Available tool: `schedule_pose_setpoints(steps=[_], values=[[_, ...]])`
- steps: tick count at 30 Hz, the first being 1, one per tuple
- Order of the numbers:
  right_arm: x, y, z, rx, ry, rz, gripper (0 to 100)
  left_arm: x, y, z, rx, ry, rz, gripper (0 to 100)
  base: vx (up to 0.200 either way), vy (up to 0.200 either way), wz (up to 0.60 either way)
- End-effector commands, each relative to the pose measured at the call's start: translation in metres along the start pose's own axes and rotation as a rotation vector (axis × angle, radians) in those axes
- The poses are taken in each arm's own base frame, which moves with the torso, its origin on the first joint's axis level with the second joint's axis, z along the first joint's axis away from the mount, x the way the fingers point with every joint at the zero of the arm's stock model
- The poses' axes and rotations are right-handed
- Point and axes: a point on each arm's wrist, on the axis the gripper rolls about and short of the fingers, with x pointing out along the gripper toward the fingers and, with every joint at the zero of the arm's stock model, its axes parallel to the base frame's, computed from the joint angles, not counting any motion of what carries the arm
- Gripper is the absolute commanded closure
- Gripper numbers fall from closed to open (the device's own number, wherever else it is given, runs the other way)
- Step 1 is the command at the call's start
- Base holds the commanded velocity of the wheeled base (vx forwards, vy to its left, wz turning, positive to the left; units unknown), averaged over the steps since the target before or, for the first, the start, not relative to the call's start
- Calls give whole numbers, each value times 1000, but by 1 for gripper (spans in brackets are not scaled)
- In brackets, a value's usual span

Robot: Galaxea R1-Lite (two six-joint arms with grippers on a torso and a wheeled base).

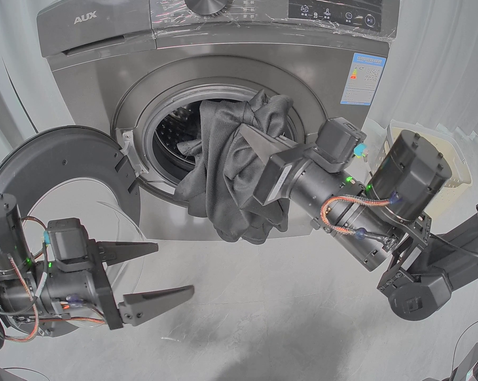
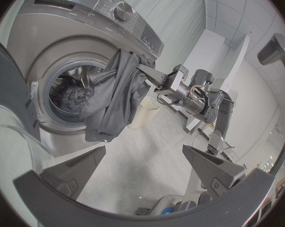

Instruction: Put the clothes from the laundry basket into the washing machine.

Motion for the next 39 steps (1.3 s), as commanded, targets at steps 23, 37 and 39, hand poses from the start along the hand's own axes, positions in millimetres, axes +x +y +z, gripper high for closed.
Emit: schedule_pose_setpoints(steps=[23, 37, 39], values=[[5, 8, -8, 0, 4, 20, 100, 88, 43, 11, 10, -69, 52, 0, 0, 0, 0], [5, 9, -11, 3, 12, 24, 100, 111, 54, 16, 42, -122, 51, 0, 0, 0, 0], [5, 9, -11, 2, 13, 22, 100, 110, 54, 17, 42, -124, 52, 0, 0, 0, 0]])
